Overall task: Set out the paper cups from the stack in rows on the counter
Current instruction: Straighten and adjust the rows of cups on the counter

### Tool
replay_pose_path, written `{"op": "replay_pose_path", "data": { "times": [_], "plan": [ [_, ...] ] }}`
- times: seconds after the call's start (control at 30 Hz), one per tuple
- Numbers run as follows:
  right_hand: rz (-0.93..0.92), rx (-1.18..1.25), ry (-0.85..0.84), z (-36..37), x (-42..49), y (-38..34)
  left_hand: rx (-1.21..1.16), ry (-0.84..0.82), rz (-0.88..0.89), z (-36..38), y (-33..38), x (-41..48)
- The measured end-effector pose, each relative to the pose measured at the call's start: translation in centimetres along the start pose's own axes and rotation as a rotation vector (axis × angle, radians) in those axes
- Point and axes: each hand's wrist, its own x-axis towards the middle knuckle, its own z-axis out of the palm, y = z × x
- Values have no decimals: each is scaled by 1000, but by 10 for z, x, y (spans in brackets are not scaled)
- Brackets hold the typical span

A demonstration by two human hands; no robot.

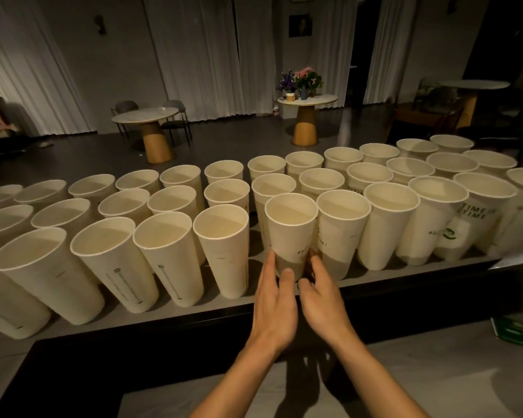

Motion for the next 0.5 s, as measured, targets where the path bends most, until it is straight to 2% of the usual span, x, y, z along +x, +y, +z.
{"op": "replay_pose_path", "data": {
  "times": [0.2,0.5],
  "plan": [
    [-4,2,-30,7,-2,1,7,62,13,-1,-3,-10],
    [26,43,-84,7,-5,-3,28,61,-8,-5,0,-14]
  ]
}}
